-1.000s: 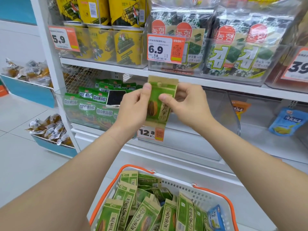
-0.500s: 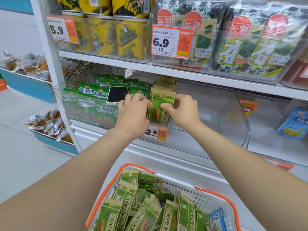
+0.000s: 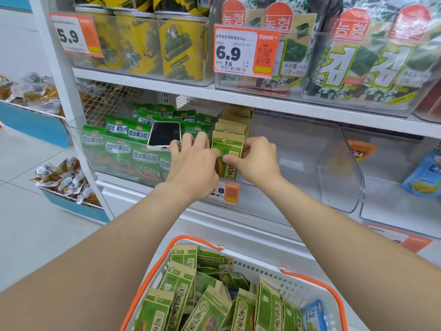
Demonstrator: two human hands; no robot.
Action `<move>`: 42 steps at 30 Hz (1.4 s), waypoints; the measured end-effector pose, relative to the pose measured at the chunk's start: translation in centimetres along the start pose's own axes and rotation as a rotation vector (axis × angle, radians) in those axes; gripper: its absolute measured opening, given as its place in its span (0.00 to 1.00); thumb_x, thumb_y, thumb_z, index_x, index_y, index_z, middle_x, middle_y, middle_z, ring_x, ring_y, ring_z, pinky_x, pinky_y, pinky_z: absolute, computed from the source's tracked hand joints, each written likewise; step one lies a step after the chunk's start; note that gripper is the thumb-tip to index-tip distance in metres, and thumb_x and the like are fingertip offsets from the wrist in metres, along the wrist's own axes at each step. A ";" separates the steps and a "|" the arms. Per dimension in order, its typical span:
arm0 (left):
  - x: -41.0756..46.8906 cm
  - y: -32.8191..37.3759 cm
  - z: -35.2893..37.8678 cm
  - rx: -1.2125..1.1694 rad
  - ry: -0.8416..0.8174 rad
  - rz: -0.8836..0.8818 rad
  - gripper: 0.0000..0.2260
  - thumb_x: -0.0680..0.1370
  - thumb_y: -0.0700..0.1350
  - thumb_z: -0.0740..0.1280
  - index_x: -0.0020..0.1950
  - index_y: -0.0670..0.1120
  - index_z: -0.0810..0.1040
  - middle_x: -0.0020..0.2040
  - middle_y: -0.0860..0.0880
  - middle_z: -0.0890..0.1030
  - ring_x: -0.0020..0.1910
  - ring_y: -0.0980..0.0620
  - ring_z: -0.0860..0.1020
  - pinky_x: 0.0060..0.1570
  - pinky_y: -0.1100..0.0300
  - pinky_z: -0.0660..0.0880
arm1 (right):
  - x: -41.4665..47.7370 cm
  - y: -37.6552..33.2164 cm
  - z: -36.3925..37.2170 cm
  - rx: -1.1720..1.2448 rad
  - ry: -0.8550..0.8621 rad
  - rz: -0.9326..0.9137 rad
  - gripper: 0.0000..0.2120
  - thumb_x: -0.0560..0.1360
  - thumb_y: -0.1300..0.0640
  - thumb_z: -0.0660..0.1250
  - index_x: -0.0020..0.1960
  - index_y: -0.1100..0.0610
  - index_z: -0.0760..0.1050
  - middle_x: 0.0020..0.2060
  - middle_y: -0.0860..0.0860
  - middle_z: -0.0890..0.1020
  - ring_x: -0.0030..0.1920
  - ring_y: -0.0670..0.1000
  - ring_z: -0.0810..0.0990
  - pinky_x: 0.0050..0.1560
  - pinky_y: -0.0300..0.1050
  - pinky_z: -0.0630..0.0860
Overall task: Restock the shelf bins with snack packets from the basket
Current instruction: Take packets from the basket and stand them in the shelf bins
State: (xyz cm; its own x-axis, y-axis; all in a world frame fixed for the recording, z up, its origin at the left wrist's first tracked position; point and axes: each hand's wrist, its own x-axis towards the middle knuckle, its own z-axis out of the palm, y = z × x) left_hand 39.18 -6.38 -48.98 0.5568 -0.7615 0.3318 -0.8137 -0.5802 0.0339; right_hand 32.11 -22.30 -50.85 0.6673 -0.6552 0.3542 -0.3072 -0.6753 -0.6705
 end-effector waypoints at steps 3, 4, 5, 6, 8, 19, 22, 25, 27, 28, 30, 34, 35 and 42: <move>0.0 0.1 -0.1 -0.024 -0.001 -0.007 0.20 0.76 0.41 0.62 0.64 0.53 0.82 0.58 0.49 0.75 0.60 0.41 0.64 0.64 0.41 0.62 | -0.1 -0.2 -0.1 -0.022 -0.060 0.033 0.17 0.62 0.48 0.86 0.48 0.49 0.86 0.38 0.44 0.86 0.41 0.43 0.83 0.38 0.36 0.76; -0.1 0.1 -0.1 -0.031 -0.006 -0.007 0.19 0.75 0.41 0.62 0.63 0.53 0.83 0.57 0.49 0.78 0.60 0.42 0.64 0.63 0.42 0.62 | -0.2 -0.4 -0.1 -0.032 -0.086 0.046 0.18 0.61 0.50 0.86 0.48 0.50 0.85 0.39 0.44 0.86 0.41 0.44 0.84 0.39 0.38 0.78; -0.2 0.0 0.0 -0.038 -0.015 -0.008 0.19 0.75 0.40 0.62 0.61 0.53 0.84 0.55 0.50 0.79 0.59 0.42 0.64 0.62 0.42 0.61 | -0.3 -0.5 -0.1 -0.038 -0.105 0.060 0.19 0.60 0.52 0.86 0.48 0.50 0.85 0.39 0.45 0.86 0.42 0.45 0.84 0.41 0.40 0.81; -0.3 -0.1 0.0 -0.044 -0.027 -0.012 0.18 0.75 0.39 0.62 0.59 0.53 0.84 0.53 0.50 0.81 0.59 0.43 0.63 0.62 0.43 0.60 | -0.4 -0.5 -0.1 -0.040 -0.116 0.070 0.19 0.59 0.54 0.85 0.47 0.50 0.84 0.39 0.45 0.86 0.42 0.47 0.85 0.43 0.43 0.82; -0.4 -0.3 0.0 -0.050 -0.054 -0.017 0.17 0.76 0.39 0.61 0.56 0.53 0.85 0.50 0.50 0.83 0.58 0.44 0.63 0.63 0.42 0.59 | -0.5 -0.7 -0.2 -0.021 -0.116 0.071 0.18 0.60 0.56 0.85 0.47 0.51 0.83 0.40 0.46 0.86 0.43 0.48 0.85 0.40 0.41 0.81; -1.0 -0.3 -0.5 0.009 -0.148 0.011 0.15 0.82 0.47 0.55 0.58 0.55 0.80 0.47 0.49 0.81 0.65 0.39 0.63 0.69 0.37 0.56 | -1.3 -0.7 0.0 -0.045 -0.098 0.118 0.23 0.61 0.53 0.87 0.43 0.50 0.73 0.40 0.50 0.84 0.45 0.50 0.82 0.37 0.46 0.76; -1.0 -0.2 -0.5 0.020 -0.173 0.004 0.14 0.82 0.48 0.54 0.55 0.53 0.80 0.45 0.49 0.77 0.67 0.39 0.63 0.71 0.35 0.54 | -1.2 -0.5 0.1 -0.053 -0.112 0.125 0.23 0.59 0.52 0.87 0.41 0.50 0.73 0.39 0.50 0.85 0.46 0.51 0.85 0.45 0.49 0.82; -1.1 0.0 -0.5 0.038 -0.207 -0.002 0.13 0.81 0.50 0.55 0.55 0.53 0.80 0.48 0.48 0.80 0.69 0.39 0.62 0.73 0.33 0.51 | -1.0 -0.5 0.2 -0.025 -0.128 0.136 0.24 0.59 0.54 0.86 0.45 0.50 0.74 0.40 0.50 0.85 0.48 0.52 0.84 0.48 0.52 0.83; -1.2 0.1 -0.5 0.050 -0.220 0.002 0.12 0.79 0.50 0.58 0.56 0.53 0.79 0.51 0.48 0.82 0.70 0.38 0.61 0.74 0.32 0.50 | -0.9 -0.6 0.2 0.012 -0.116 0.136 0.22 0.61 0.57 0.84 0.47 0.51 0.75 0.37 0.50 0.85 0.48 0.53 0.83 0.46 0.52 0.82; -1.2 0.1 -0.4 0.057 -0.226 0.006 0.12 0.79 0.50 0.58 0.57 0.53 0.79 0.51 0.48 0.82 0.70 0.37 0.61 0.74 0.31 0.49 | -0.9 -0.6 0.2 0.025 -0.100 0.122 0.20 0.63 0.58 0.83 0.47 0.51 0.75 0.36 0.49 0.84 0.48 0.53 0.82 0.43 0.50 0.81; -1.3 0.0 -0.5 0.077 -0.237 0.019 0.14 0.78 0.50 0.60 0.61 0.54 0.78 0.54 0.48 0.81 0.71 0.37 0.60 0.74 0.30 0.48 | -0.9 -0.7 0.0 0.019 -0.078 0.081 0.17 0.65 0.59 0.81 0.47 0.51 0.74 0.37 0.48 0.83 0.49 0.52 0.79 0.37 0.41 0.74; -1.4 -0.1 -0.5 0.134 -0.254 0.052 0.16 0.78 0.49 0.60 0.65 0.55 0.78 0.59 0.47 0.80 0.72 0.35 0.60 0.75 0.29 0.47 | -0.9 -0.5 0.1 -0.008 -0.138 0.118 0.18 0.64 0.58 0.83 0.46 0.54 0.76 0.40 0.50 0.84 0.47 0.52 0.82 0.42 0.45 0.79; -1.5 -0.1 -0.5 0.143 -0.255 0.055 0.17 0.78 0.49 0.60 0.66 0.55 0.78 0.59 0.47 0.80 0.72 0.35 0.60 0.75 0.29 0.47 | -0.9 -0.4 0.2 -0.018 -0.152 0.133 0.19 0.64 0.57 0.84 0.46 0.55 0.76 0.41 0.51 0.84 0.47 0.52 0.83 0.43 0.46 0.80; -1.5 0.0 -0.5 0.144 -0.250 0.055 0.17 0.79 0.51 0.60 0.67 0.55 0.77 0.60 0.48 0.80 0.73 0.35 0.60 0.75 0.29 0.47 | -0.8 -0.5 0.1 -0.011 -0.157 0.196 0.24 0.62 0.48 0.84 0.50 0.53 0.74 0.48 0.52 0.82 0.54 0.53 0.79 0.39 0.44 0.75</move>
State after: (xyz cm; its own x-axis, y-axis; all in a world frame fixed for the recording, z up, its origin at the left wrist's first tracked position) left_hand 38.32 -5.09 -48.97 0.5511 -0.8300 0.0862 -0.8216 -0.5578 -0.1175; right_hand 31.81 -21.39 -50.91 0.6914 -0.7137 0.1123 -0.4474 -0.5450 -0.7091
